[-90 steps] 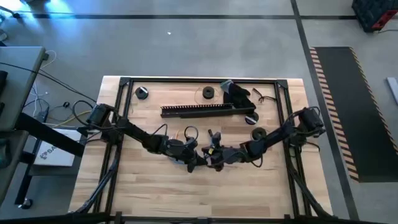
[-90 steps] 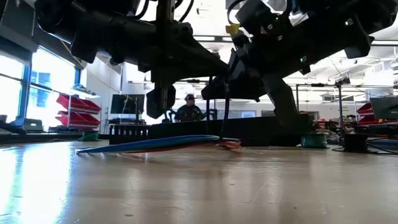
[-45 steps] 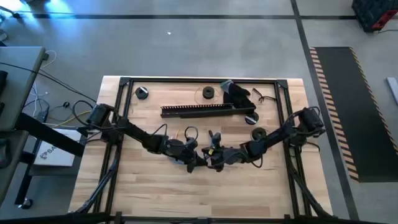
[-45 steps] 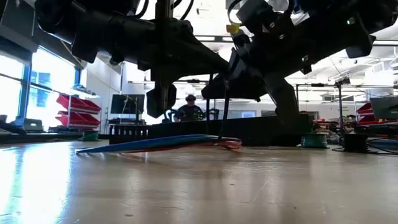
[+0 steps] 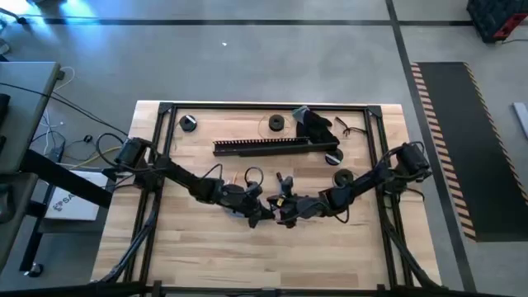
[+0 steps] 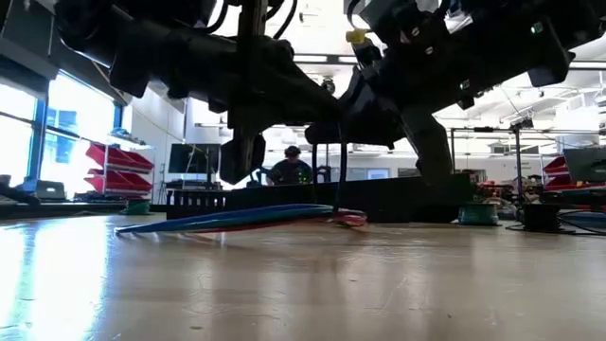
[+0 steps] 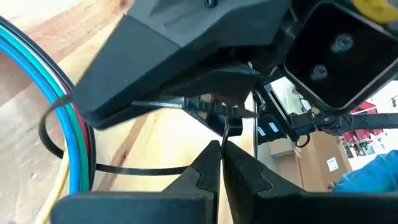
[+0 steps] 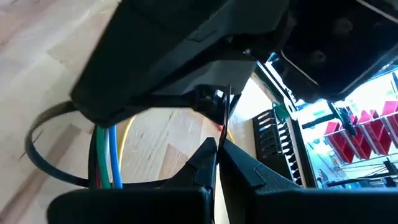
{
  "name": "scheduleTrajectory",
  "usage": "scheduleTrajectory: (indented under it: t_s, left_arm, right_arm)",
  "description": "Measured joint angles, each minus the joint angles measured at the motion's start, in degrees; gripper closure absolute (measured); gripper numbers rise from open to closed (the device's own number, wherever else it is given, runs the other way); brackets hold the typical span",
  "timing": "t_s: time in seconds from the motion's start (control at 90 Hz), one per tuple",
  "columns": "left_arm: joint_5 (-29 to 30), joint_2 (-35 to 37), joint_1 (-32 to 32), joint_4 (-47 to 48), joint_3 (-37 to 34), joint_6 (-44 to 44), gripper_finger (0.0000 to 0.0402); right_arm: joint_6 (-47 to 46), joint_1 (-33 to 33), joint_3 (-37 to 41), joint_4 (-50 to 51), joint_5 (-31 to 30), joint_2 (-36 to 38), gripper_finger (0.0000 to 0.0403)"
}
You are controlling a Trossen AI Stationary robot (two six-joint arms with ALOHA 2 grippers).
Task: Ziptie cables
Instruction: Wrap the black zip tie around the cables
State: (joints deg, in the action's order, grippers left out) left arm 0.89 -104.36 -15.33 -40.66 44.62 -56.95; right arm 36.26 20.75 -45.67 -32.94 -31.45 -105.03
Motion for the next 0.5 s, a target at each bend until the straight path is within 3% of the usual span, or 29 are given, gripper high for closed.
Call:
scheduleTrajectory:
  t_s: [0.5]
  left_arm:
    - [-0.08, 0.00, 0.00, -0.19, 0.00, 0.16, 0.0402]
  right_arm:
    - [-0.21, 0.04, 0.00, 0.94, 0.20, 0.00, 0.0403]
